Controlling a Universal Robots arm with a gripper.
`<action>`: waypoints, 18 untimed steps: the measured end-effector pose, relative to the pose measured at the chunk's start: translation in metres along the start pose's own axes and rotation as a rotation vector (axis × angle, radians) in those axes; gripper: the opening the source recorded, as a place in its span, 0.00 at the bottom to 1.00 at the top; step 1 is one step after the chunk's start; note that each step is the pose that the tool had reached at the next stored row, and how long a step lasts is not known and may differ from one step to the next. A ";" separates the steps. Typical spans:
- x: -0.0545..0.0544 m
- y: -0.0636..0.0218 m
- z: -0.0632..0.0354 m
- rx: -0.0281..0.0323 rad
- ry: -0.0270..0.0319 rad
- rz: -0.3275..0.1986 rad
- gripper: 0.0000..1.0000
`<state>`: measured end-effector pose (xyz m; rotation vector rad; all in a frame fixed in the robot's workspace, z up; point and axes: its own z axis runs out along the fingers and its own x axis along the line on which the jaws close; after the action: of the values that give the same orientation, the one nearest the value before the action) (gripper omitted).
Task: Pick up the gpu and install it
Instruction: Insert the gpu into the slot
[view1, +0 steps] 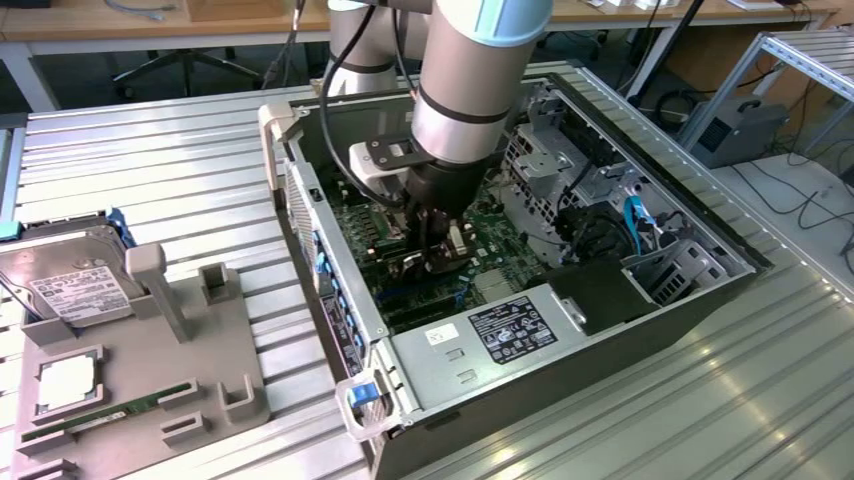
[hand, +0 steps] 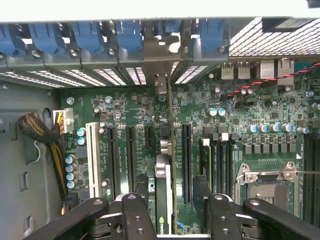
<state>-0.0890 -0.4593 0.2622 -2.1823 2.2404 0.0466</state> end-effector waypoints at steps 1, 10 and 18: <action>0.000 0.0000 0.0011 0.0000 0.0000 0.000 0.49; 0.000 0.0000 0.0013 0.0000 0.0001 0.000 0.49; 0.000 0.0000 0.0013 0.0000 0.0000 0.000 0.28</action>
<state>-0.0889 -0.4593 0.2609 -2.1823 2.2403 0.0466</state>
